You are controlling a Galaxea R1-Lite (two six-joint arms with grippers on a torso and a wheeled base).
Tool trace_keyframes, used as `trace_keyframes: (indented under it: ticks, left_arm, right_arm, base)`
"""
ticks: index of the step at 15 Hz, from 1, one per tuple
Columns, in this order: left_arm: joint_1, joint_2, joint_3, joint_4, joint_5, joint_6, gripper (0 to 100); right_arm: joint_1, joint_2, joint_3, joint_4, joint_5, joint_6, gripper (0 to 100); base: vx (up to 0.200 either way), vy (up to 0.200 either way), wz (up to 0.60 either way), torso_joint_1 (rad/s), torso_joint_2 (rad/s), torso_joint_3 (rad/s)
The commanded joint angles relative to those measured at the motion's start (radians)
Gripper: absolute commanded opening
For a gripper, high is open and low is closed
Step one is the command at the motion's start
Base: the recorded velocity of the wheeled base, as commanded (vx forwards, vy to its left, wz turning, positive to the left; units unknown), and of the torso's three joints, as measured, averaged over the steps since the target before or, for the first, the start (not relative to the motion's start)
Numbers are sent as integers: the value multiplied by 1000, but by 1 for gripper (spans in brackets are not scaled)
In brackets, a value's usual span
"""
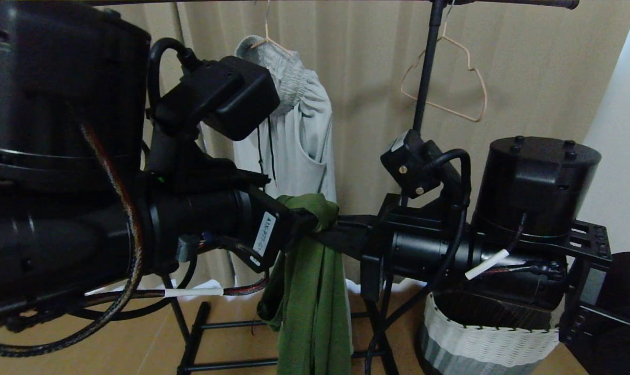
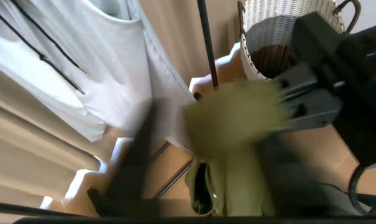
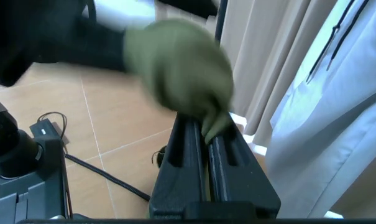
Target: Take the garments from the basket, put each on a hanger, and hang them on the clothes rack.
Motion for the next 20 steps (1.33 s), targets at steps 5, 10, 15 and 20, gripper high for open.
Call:
trace_keyframes:
  ticks: [5, 10, 15, 20]
  left_arm:
    - [40, -192, 213, -9, -19, 6, 100]
    - [111, -274, 359, -40, -137, 3, 100]
    - [172, -214, 452, -167, -266, 8, 100]
    - [169, -56, 451, -247, -267, 11, 100]
  right_arm:
    - [-12, -60, 37, 1, 2, 0, 0]
    - [-20, -102, 49, 2, 8, -1, 0]
    - [-16, -158, 38, 11, 90, 0, 0]
    - [13, -157, 24, 1, 129, 0, 0]
  base:
    - [0, 0, 0, 0, 0, 0]
    - [0, 0, 0, 0, 0, 0]
    - [0, 0, 0, 0, 0, 0]
    - [0, 0, 0, 0, 0, 0]
